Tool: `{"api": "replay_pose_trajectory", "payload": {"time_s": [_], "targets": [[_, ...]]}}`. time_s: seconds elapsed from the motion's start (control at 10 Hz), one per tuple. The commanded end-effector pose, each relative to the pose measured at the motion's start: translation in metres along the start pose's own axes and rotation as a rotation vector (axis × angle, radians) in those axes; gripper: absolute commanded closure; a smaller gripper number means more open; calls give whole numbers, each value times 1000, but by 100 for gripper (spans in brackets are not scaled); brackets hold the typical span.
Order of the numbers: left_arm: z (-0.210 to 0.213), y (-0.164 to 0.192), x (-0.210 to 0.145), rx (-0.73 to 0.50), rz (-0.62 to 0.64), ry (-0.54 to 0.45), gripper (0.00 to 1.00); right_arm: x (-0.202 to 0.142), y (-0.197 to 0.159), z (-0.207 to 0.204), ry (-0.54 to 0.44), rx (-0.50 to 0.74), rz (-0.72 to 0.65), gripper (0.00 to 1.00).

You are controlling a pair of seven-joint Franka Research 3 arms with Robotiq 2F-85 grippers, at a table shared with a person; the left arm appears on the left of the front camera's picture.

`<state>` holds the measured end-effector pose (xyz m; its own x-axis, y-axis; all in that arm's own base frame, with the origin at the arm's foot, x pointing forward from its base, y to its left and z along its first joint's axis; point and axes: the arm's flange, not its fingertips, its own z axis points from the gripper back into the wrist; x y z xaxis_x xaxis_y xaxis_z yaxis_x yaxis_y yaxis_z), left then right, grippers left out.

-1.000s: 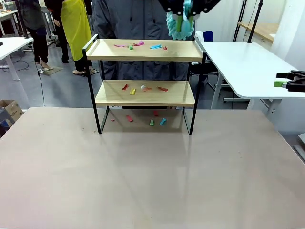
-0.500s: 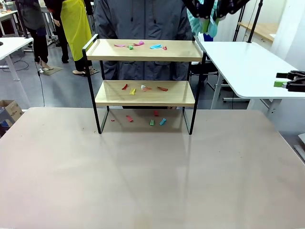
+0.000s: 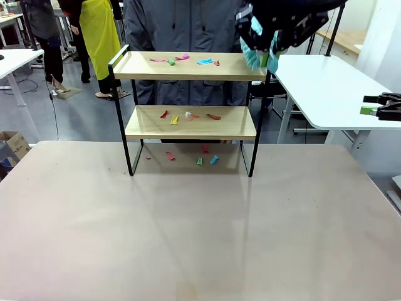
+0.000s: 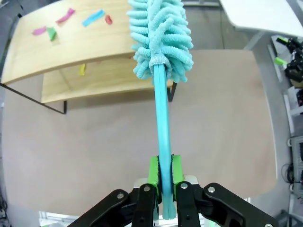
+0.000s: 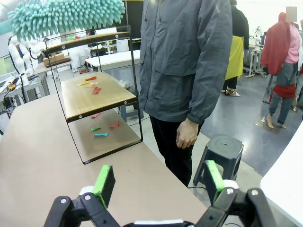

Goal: Clean the shelf.
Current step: Clean the specific section of the Shelf indicated by the human with the Duster.

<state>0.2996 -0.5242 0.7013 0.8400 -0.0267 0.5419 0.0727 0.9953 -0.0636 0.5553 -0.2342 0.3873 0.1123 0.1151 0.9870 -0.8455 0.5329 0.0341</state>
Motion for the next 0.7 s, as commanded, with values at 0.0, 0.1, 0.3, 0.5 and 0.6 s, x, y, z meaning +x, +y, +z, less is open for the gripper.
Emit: {"api": "replay_pose_trajectory", "payload": {"time_s": [0.0,0.1,0.3,0.5,0.6], "targets": [[-13,7,-7,-21,28,40,87,2,0,-1,3,-2,3,0],[-22,7,-8,-6,39,57,87,2,0,-1,3,-2,3,0],[-25,12,-2,70,70,93,87,2,0,-1,3,-2,3,0],[-24,3,-2,14,17,63,87,2,0,-1,3,-2,3,0],[-30,7,1,38,29,74,87,2,0,-1,3,-2,3,0]]}}
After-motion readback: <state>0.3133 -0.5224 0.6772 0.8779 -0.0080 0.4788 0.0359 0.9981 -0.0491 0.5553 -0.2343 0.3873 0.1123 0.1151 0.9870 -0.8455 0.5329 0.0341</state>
